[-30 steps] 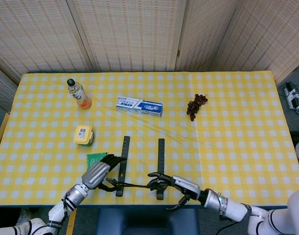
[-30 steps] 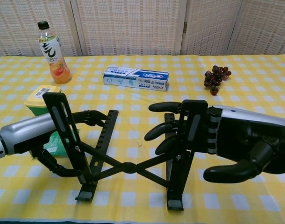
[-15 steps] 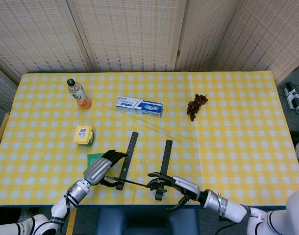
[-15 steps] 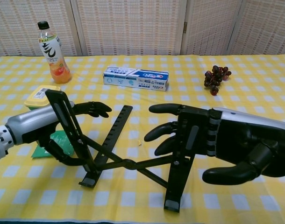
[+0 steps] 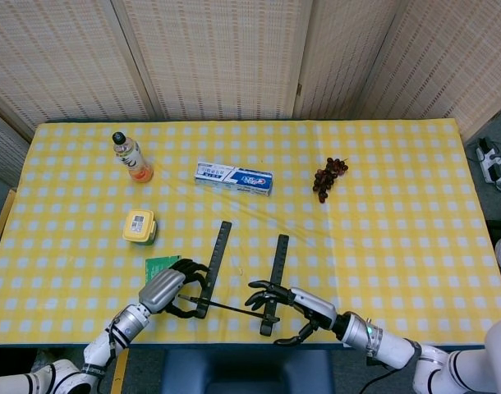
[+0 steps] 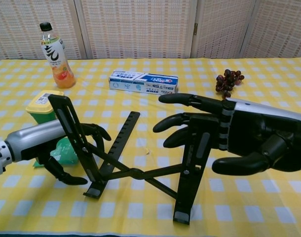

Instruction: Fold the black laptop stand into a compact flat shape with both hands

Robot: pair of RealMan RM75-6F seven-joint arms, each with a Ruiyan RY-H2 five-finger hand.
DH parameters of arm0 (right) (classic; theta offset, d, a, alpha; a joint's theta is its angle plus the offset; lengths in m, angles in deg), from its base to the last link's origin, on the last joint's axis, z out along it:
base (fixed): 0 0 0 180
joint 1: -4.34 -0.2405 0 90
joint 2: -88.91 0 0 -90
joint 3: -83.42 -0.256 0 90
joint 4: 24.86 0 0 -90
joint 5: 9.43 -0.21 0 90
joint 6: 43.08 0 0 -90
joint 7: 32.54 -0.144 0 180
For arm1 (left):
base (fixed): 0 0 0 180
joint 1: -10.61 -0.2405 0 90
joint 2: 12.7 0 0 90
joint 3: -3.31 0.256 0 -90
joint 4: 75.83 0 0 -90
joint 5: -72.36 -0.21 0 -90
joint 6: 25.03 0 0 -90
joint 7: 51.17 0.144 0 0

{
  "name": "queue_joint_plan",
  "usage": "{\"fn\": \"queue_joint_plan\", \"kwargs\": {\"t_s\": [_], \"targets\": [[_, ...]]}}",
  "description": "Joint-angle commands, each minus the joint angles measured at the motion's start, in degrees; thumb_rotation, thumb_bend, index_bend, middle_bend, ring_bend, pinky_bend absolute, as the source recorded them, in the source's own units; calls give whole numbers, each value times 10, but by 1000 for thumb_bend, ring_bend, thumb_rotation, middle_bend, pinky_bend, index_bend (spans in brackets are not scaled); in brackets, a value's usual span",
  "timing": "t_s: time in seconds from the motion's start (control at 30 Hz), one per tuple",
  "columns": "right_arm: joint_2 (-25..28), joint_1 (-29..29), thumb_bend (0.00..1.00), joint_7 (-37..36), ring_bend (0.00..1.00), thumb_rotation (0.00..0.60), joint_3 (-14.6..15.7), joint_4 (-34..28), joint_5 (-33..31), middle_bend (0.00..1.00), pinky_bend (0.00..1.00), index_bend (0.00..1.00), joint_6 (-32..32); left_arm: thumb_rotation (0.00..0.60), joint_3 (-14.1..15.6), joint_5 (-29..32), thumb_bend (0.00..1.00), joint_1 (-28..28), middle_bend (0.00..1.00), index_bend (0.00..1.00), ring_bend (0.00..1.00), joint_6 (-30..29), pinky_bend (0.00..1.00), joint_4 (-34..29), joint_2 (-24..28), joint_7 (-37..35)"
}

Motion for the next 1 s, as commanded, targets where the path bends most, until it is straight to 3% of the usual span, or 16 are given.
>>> {"fn": "queue_joint_plan", "kwargs": {"t_s": [0.03, 1.0], "targets": [[0, 0, 261, 0, 238, 600, -1, 0, 0, 233, 134, 96, -1, 600, 0, 0, 216, -1, 245, 468, 196, -1, 153, 2, -2, -1], [-4, 8, 261, -7, 233, 600, 2, 7, 0, 226, 134, 96, -3, 600, 10, -6, 320, -9, 289, 580, 224, -11, 175, 17, -19, -23]]}}
